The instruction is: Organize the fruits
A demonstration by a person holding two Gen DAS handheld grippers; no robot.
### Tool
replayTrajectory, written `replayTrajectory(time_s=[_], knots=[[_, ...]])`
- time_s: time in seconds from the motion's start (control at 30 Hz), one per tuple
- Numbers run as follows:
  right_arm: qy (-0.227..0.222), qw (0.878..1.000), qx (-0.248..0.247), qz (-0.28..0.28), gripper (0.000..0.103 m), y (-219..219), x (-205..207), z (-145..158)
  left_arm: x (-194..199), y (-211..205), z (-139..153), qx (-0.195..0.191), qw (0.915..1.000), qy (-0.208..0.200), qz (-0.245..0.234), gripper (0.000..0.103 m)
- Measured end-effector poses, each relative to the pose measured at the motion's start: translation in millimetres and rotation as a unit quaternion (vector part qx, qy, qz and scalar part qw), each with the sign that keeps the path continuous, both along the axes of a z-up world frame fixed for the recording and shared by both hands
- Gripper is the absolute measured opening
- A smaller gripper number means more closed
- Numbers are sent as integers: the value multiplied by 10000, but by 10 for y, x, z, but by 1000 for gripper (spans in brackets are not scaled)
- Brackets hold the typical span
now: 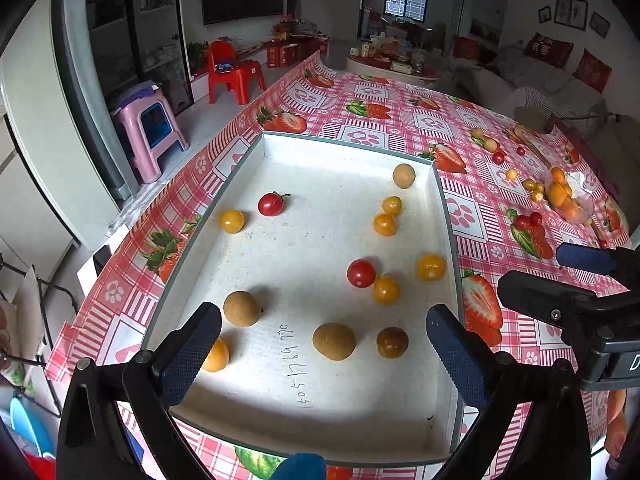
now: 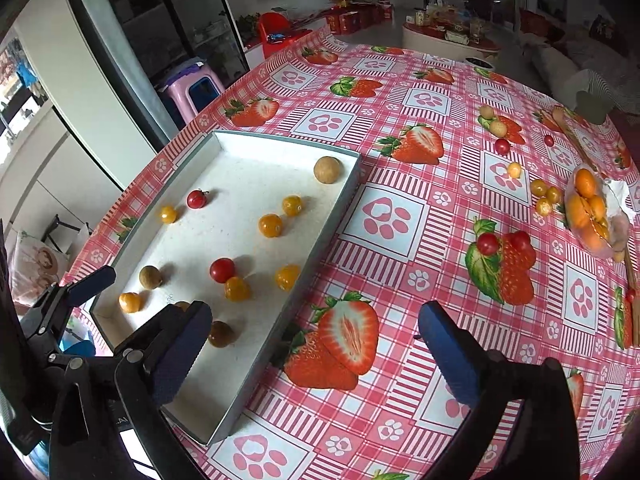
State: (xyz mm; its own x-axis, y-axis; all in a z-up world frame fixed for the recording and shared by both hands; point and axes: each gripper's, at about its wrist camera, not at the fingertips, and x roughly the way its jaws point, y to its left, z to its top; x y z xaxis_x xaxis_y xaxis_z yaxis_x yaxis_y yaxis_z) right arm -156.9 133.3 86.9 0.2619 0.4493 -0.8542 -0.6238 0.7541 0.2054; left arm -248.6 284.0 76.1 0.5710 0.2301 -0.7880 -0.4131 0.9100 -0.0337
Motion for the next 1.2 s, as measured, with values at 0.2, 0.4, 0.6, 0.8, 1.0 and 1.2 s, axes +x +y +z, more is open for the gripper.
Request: replayTrajectory(time_s=[0.2,0.4,0.6,0.8,1.0,1.2], knots=[[-326,9992,-179,140,103,-81,-314,47,-188,-138,13,350,9989,177,276,103],[-407,9988,-217,164,103,-98,-459,42,-320,-193,-58,401,9981,288,361,103],[-464,9983,-276,210,103,-82,-556,38,-383,-206,-120,325,9983,348,345,103],[-479,9983,-266,192,103,-65,-610,31,-447,-163,-126,307,9982,340,394,103],[-534,9979,-291,225,103,-59,-654,48,-483,-155,-118,278,9983,308,416,103],[-587,9976,-296,214,103,-66,-675,76,-507,-175,-99,295,9984,277,401,103]])
